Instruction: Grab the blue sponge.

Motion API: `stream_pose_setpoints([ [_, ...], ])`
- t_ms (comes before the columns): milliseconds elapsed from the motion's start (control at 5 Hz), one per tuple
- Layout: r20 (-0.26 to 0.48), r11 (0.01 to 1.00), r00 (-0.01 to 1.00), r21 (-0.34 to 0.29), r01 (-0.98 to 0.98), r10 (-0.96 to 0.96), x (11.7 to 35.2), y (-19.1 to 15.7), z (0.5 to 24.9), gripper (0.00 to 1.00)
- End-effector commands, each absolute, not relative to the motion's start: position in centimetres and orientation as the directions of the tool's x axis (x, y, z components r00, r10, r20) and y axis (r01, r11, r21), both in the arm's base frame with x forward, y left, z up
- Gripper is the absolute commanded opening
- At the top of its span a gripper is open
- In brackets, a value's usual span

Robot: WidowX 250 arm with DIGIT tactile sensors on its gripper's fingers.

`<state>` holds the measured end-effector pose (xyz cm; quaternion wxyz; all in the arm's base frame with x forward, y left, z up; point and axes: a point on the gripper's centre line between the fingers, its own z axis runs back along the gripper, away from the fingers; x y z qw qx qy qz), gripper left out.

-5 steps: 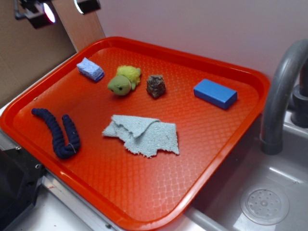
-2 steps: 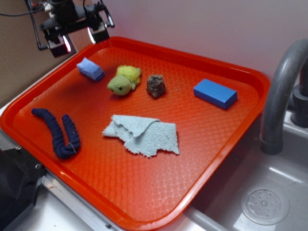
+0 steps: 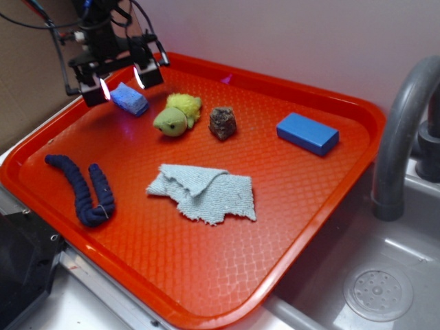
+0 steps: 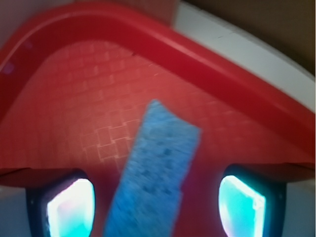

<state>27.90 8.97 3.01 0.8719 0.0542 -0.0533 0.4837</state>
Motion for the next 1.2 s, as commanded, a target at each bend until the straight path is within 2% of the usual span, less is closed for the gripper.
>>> stream_pose_setpoints([
  [0,0.132,0.589,0.583,-0.009,-0.808,0.802,27.8,8.6,1.9,0.0],
  [200,0.175,0.65,0.639,-0.007,-0.76,0.749,27.4,8.1,4.5,0.0],
  [400,0.23,0.815,0.806,0.082,-0.574,0.545,26.5,6.0,9.5,0.0],
  [600,0.289,0.927,0.903,0.103,-0.36,0.318,25.4,3.0,14.4,0.0],
  [800,0.178,0.984,0.98,0.141,-0.112,0.086,24.7,0.3,17.5,0.0],
  [1000,0.189,0.997,0.981,0.072,0.038,-0.051,24.0,-1.9,20.6,0.0],
])
